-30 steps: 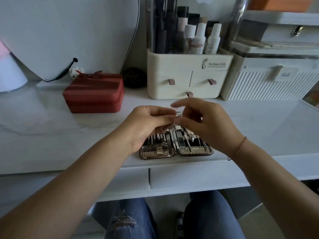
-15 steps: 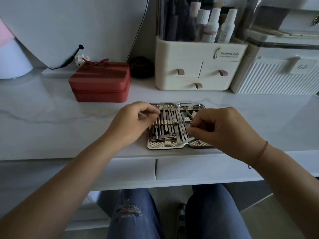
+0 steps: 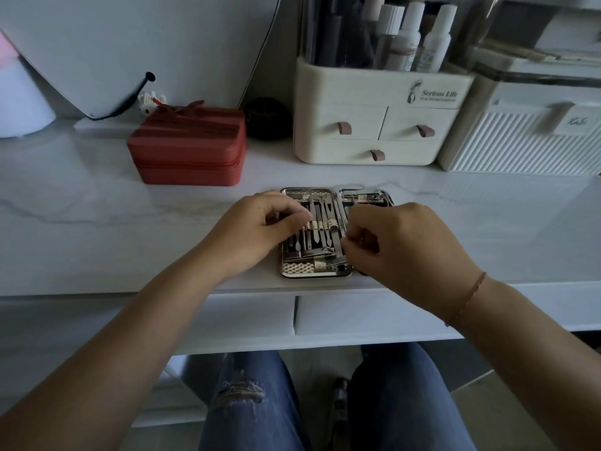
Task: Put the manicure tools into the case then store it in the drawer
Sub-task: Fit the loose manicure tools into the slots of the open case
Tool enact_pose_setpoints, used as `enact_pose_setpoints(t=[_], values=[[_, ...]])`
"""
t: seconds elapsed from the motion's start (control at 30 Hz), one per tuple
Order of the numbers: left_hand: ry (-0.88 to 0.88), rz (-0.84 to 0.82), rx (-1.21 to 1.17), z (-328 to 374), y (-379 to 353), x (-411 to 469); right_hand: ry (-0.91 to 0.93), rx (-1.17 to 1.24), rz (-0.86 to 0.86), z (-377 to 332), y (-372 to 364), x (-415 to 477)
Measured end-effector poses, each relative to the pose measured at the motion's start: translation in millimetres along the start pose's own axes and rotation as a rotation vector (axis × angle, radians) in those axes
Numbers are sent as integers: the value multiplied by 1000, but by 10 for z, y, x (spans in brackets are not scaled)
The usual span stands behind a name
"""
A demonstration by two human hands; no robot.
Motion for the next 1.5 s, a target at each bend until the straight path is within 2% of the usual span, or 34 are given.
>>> enact_pose_setpoints(t=[0.3, 0.47, 0.6, 0.73, 0.83, 1.3, 1.5], values=[[2, -9, 6, -9, -1, 1, -261, 545, -254, 113, -139, 48], [9, -7, 23, -14, 0, 5, -348, 717, -293, 102, -238, 31], [28, -21, 37, -3, 11, 0, -328, 733, -337, 60, -268, 42], [48, -296, 49, -52, 94, -107, -255, 684, -504, 111, -256, 22], [20, -457, 148, -67, 143, -201, -233, 630, -509, 168, -238, 19], [8, -386, 165, -20, 154, -208, -168, 515, -484, -18, -314, 194], [20, -345, 126, 15, 105, -261, -238, 586, -301, -18, -296, 53]])
Point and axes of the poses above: each hand's wrist, its own x-axis towards the middle knuckle, its own y-axis out of the back of the hand, z = x × y, the point moved 6 cm from there along x, towards the middle knuckle, and after that the axes turned 2 degrees about -x, right-handed, at the moved point
